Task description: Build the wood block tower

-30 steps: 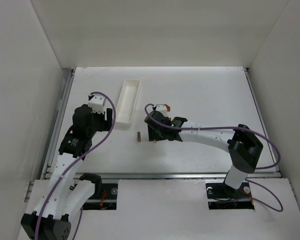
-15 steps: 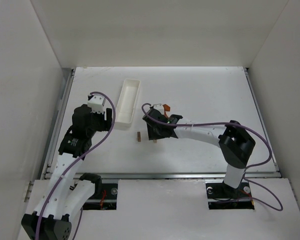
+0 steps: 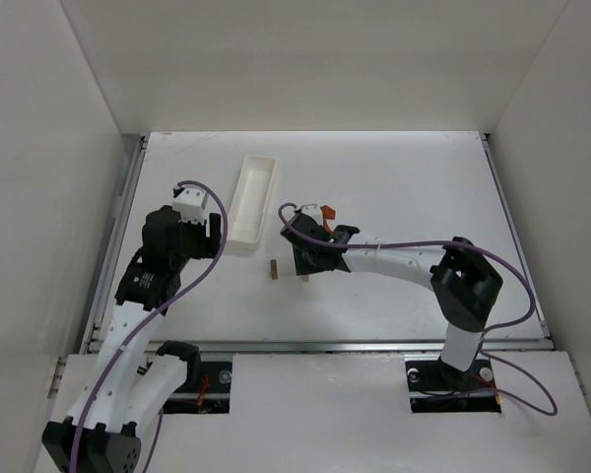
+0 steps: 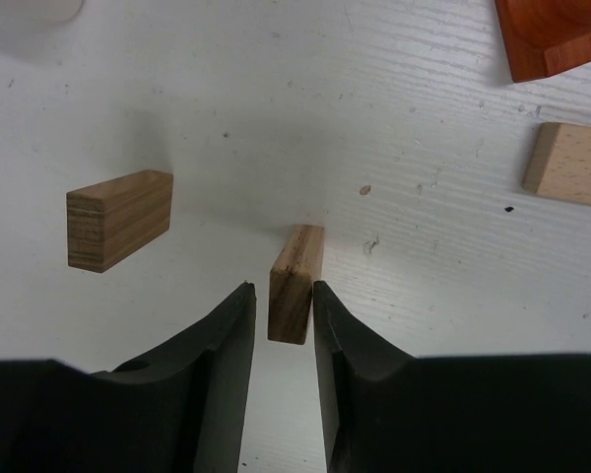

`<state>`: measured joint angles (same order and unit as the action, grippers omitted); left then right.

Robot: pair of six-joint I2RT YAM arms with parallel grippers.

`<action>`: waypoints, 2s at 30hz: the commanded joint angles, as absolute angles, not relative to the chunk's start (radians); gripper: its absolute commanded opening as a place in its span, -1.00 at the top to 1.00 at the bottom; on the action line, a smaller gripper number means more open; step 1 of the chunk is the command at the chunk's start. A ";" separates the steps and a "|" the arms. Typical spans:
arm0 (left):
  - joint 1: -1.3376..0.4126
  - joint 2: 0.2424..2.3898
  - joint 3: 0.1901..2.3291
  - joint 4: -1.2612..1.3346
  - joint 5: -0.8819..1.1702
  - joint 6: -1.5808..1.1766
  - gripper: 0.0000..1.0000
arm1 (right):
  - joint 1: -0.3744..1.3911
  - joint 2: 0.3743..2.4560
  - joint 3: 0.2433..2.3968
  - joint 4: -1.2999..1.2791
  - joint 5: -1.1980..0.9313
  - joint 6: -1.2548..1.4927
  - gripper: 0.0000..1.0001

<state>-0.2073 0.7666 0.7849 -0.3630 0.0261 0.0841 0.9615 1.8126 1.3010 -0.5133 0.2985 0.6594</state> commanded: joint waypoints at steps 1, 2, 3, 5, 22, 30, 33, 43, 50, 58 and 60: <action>-0.204 0.753 0.782 -0.325 0.038 0.078 -0.32 | 0.954 1.816 1.344 -0.505 0.310 0.655 0.30; -0.204 0.753 0.782 -0.325 0.038 0.078 -0.32 | 0.954 1.816 1.344 -0.514 0.310 0.655 0.33; -0.204 0.744 0.782 -0.325 0.038 0.078 -0.32 | 0.954 1.816 1.344 -0.514 0.310 0.655 0.33; -0.204 0.744 0.782 -0.325 0.038 0.078 -0.32 | 0.954 1.816 1.344 -0.514 0.310 0.655 0.35; -0.204 0.735 0.782 -0.325 0.038 0.087 -0.32 | 0.945 1.825 1.353 -0.534 0.339 0.664 0.77; -0.204 0.735 0.782 -0.325 0.038 0.087 -0.32 | 0.936 1.862 1.394 -0.584 0.380 0.684 0.86; -0.195 0.735 0.782 -0.325 0.048 0.087 -0.32 | 0.936 1.862 1.404 -0.584 0.390 0.693 0.89; -0.195 0.735 0.782 -0.325 0.048 0.087 -0.32 | 0.936 1.871 1.404 -0.612 0.390 0.706 0.89; -0.195 0.735 0.782 -0.325 0.048 0.087 -0.32 | 0.936 1.881 1.404 -0.612 0.381 0.715 0.70; -0.195 0.735 0.782 -0.325 0.048 0.087 -0.32 | 0.936 1.871 1.404 -0.612 0.380 0.724 0.13; -0.195 0.735 0.782 -0.325 0.048 0.087 -0.32 | 0.936 1.871 1.394 -0.612 0.380 0.724 0.07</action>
